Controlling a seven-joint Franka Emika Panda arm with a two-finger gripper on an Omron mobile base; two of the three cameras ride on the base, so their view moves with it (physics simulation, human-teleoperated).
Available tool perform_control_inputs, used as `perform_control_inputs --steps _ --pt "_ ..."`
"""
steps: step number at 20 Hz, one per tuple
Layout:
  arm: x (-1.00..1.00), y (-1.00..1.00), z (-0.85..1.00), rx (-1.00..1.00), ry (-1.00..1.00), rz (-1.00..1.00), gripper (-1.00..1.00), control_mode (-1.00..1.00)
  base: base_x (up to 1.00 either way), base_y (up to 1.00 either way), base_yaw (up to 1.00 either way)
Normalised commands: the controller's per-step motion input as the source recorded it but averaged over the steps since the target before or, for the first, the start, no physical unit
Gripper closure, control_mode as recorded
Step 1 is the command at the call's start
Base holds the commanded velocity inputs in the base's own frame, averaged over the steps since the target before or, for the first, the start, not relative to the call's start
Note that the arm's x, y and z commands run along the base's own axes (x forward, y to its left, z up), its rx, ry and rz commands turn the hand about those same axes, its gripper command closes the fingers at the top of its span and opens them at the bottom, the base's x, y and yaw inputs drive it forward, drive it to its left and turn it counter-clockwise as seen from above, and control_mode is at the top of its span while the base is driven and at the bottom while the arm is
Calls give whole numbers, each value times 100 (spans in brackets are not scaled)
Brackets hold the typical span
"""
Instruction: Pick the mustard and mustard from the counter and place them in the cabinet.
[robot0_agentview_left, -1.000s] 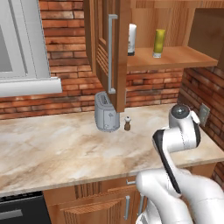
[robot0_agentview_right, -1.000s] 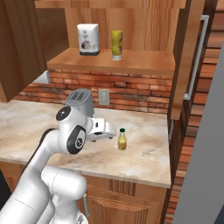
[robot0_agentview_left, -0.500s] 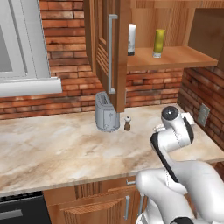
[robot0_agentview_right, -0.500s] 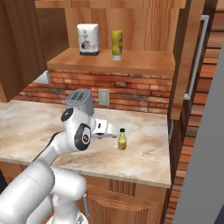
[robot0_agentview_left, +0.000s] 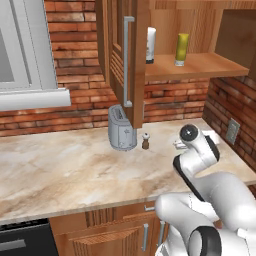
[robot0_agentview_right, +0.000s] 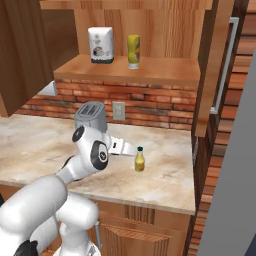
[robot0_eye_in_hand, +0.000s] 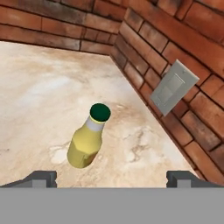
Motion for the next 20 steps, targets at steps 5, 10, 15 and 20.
perform_control_inputs --steps 5,10,15,20 --pt "0 0 0 0 0 0 -100 -100 0 0 0" --pt "1 -2 -7 0 -1 0 -100 -100 0 0 0" --pt "14 -10 -4 0 -4 0 -100 -100 0 0 0" --pt "16 -11 -9 0 -4 0 -100 -100 0 0 0"
